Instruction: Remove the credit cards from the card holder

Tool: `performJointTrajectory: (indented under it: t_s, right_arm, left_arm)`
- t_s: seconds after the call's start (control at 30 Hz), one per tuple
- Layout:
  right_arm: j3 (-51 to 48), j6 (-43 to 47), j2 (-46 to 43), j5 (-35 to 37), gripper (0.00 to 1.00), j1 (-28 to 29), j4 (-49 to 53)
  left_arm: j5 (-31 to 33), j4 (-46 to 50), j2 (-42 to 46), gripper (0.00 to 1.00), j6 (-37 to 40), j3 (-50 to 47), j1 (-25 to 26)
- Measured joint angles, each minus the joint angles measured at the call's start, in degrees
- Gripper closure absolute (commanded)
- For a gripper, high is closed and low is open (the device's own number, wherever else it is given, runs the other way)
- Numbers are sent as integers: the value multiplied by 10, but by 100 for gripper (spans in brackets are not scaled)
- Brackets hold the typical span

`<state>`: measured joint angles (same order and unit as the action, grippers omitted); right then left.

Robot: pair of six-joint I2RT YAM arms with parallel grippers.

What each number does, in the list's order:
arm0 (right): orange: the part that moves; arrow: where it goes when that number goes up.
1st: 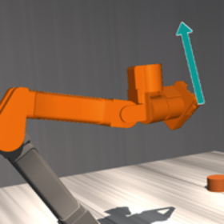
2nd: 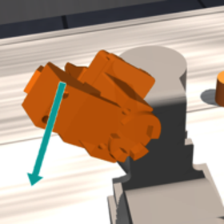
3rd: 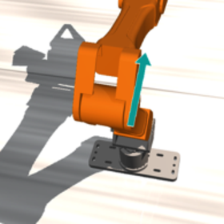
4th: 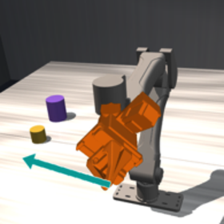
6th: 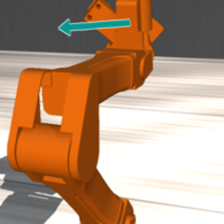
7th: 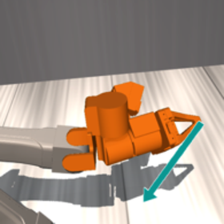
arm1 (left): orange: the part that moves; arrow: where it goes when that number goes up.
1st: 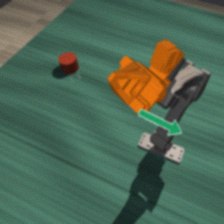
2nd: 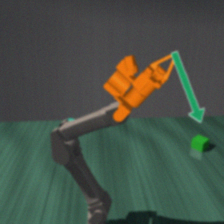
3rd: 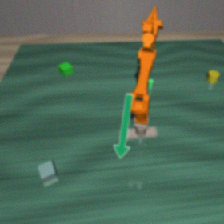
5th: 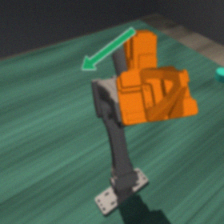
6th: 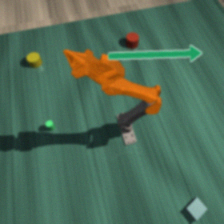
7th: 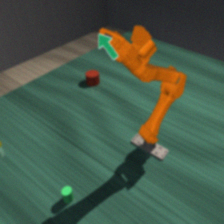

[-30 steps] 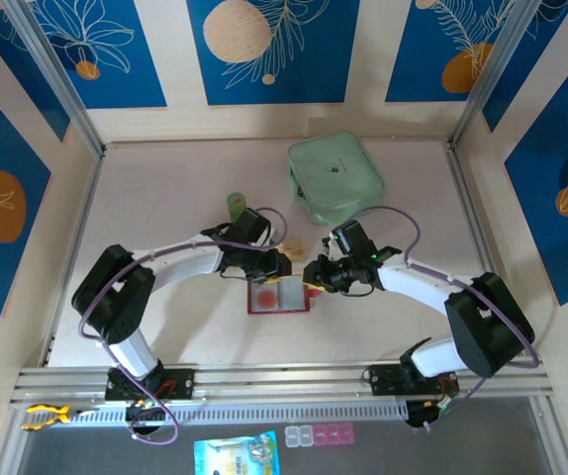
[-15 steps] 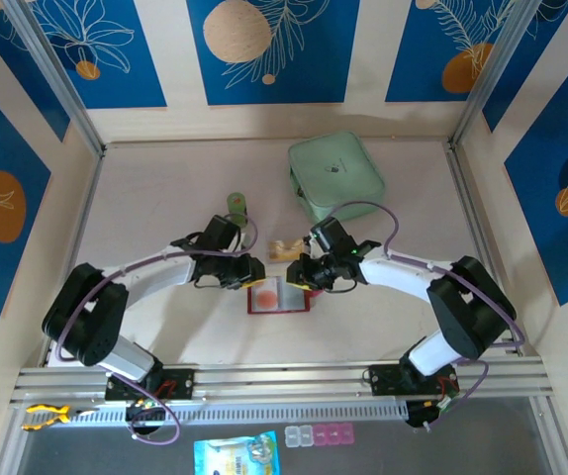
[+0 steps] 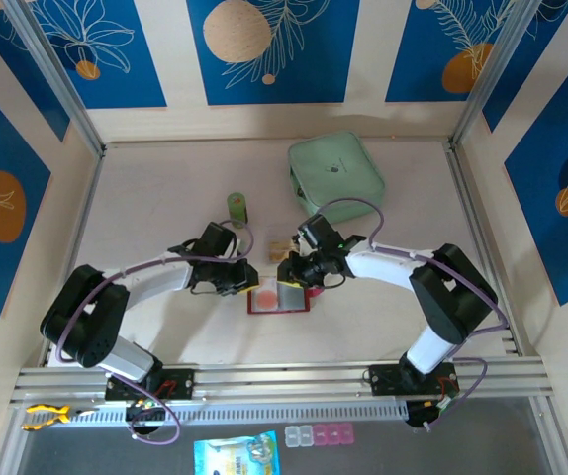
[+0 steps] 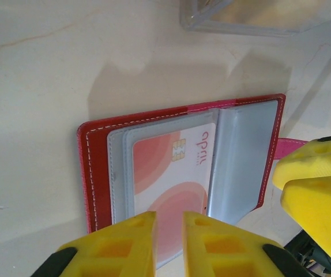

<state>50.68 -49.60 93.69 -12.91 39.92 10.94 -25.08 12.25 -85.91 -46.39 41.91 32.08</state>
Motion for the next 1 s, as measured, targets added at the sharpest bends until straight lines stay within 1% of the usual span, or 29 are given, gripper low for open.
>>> performJointTrajectory:
  t_s: [0.33, 0.6, 1.0]
  right_arm:
    - [14, 0, 38, -2, 72, 14, -1]
    - [26, 0, 42, -2, 72, 18, 0]
    - [47, 2, 69, -2, 72, 31, 0]
  left_arm:
    - [0, -23, 0, 89, -2, -25, -1]
    - [0, -39, -7, 95, -2, -38, -2]
    - [-3, -53, -24, 97, -2, -43, -2]
